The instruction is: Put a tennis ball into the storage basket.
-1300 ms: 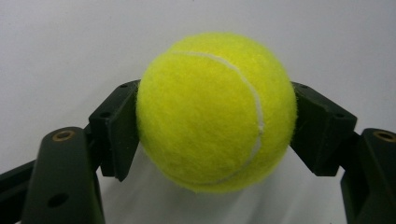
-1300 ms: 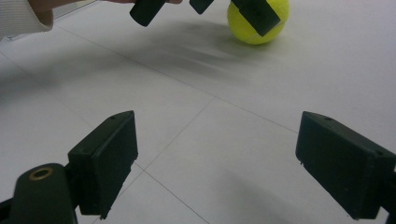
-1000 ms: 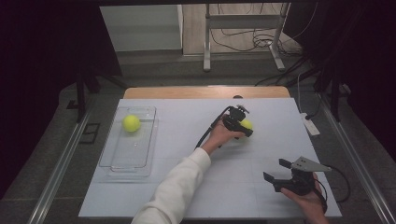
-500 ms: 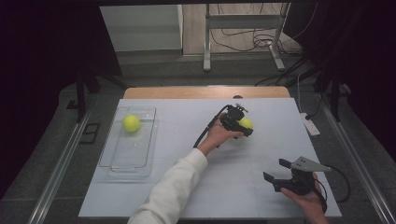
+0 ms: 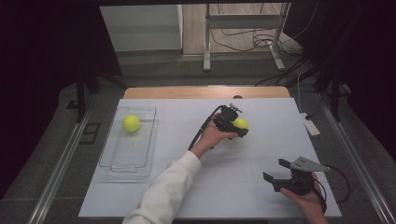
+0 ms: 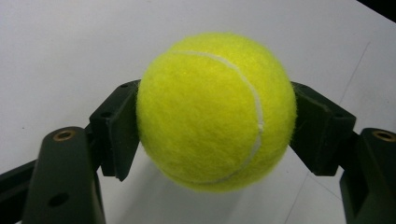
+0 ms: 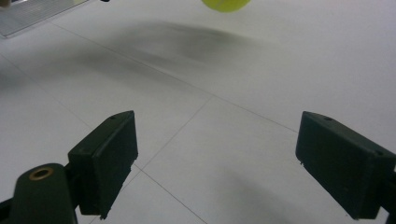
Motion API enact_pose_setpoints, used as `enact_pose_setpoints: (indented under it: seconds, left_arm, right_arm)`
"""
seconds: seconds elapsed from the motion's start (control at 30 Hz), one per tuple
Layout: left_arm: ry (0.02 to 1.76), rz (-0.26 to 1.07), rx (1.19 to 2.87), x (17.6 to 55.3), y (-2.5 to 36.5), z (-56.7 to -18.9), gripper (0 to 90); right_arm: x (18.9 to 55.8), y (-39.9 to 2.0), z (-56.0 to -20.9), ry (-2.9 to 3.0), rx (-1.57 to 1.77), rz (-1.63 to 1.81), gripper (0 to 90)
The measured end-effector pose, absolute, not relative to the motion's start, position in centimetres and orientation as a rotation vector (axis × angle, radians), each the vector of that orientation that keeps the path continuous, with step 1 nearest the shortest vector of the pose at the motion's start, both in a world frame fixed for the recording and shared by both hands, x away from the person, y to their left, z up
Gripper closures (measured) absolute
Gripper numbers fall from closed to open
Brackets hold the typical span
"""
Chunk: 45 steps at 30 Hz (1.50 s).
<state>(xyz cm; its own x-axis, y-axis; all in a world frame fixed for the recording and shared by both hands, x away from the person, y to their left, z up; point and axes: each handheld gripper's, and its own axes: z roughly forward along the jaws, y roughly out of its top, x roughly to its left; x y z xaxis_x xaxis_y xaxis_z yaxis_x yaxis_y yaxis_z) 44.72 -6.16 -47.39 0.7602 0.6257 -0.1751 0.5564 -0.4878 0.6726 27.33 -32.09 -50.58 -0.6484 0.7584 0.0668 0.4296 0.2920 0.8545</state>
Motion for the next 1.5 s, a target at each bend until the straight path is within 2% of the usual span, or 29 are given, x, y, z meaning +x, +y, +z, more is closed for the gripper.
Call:
enact_pose_setpoints:
  seconds: [1.5]
  left_arm:
    - [0.837, 0.158, 2.135, 40.6, -2.0, -45.4, 26.8]
  right_arm:
    - [27.2, -31.7, -50.7, 2.227, 1.046, 1.276, 13.4]
